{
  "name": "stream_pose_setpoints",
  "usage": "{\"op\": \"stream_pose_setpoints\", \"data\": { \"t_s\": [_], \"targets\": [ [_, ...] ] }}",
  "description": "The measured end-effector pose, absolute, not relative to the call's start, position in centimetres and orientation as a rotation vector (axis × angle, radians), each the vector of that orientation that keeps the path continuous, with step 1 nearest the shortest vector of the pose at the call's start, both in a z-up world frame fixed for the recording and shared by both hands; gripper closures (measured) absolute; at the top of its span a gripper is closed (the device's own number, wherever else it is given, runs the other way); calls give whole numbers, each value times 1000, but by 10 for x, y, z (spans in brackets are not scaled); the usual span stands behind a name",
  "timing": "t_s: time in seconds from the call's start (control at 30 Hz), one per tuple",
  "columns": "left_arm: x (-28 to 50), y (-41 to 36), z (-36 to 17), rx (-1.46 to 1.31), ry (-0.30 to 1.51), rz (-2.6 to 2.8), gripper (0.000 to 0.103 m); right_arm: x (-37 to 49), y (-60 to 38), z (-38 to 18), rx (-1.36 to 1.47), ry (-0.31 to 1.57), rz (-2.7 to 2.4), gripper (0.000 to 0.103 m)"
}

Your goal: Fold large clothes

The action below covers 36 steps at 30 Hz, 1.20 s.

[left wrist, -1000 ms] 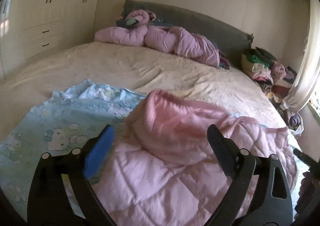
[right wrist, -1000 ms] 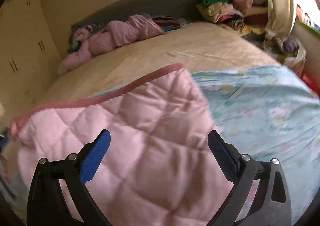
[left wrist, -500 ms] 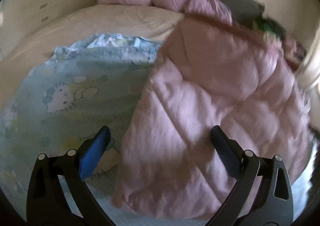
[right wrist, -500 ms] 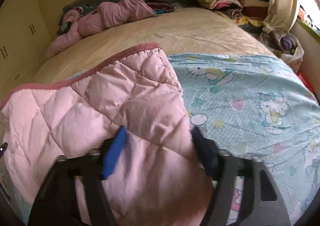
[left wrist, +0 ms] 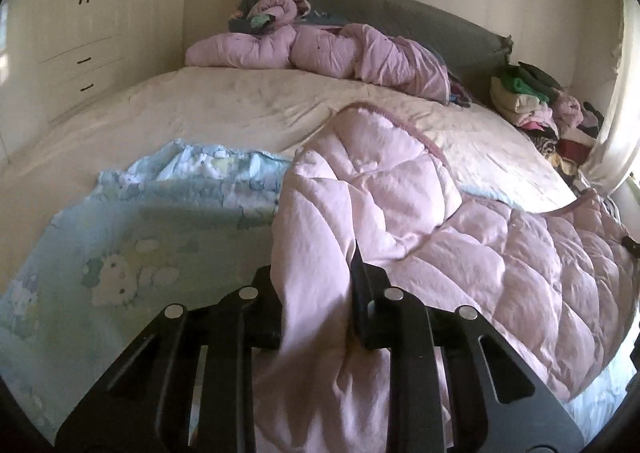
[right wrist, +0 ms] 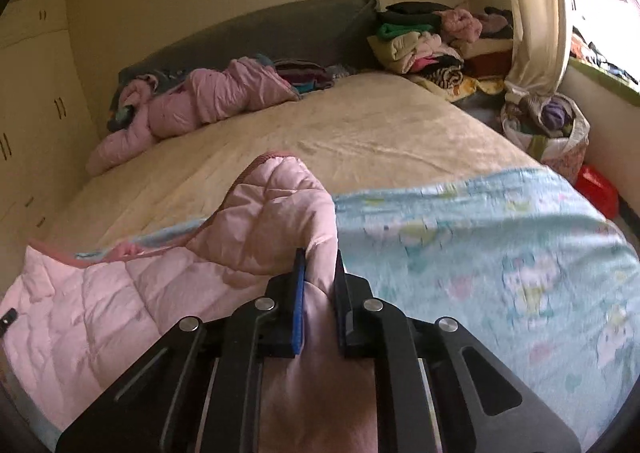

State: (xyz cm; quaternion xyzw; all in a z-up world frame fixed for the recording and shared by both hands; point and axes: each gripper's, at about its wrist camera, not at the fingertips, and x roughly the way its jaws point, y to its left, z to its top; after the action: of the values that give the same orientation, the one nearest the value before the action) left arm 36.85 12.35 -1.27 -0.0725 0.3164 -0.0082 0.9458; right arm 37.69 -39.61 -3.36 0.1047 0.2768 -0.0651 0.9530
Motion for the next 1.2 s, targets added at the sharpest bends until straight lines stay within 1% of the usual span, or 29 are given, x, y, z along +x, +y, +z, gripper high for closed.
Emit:
{"op": "stream_pose_setpoints", "data": {
  "t_s": [0.1, 0.27, 0.37, 0.57, 0.83, 0.9, 0.97, 1.03, 1.07, 1.1, 1.13, 1.17, 1.2],
  "targets": [
    [381, 125, -23, -186, 658, 3, 86, 402, -389, -42, 190, 600, -164, 92],
    [397, 125, -40, -159, 696, 20, 85, 430, -390, -70, 181, 671, -201, 93],
    [404, 117, -49, -97, 706, 35, 83, 438, -393, -89, 184, 706, -217, 92],
    [412, 116, -63, -92, 739, 34, 81, 448, -389, -118, 161, 753, -242, 92],
    [416, 115, -73, -100, 752, 26, 78, 450, -391, -129, 177, 771, -248, 88],
    [416, 117, -76, -105, 752, 19, 77, 449, -394, -130, 195, 783, -248, 84],
    [415, 119, -77, -113, 751, 22, 73, 447, -396, -129, 208, 798, -255, 79],
    [412, 122, -72, -126, 752, 30, 67, 441, -399, -123, 216, 815, -277, 66],
    [409, 125, -67, -134, 755, 42, 55, 435, -401, -117, 222, 817, -288, 54],
    [405, 128, -60, -141, 753, 51, 49, 429, -401, -111, 227, 804, -290, 49],
    [402, 130, -54, -146, 744, 53, 49, 420, -401, -101, 231, 771, -274, 48],
    [397, 132, -45, -149, 729, 58, 47, 410, -398, -92, 225, 738, -254, 44],
    [389, 134, -32, -152, 712, 65, 40, 395, -390, -77, 200, 691, -229, 36]
  ]
}}
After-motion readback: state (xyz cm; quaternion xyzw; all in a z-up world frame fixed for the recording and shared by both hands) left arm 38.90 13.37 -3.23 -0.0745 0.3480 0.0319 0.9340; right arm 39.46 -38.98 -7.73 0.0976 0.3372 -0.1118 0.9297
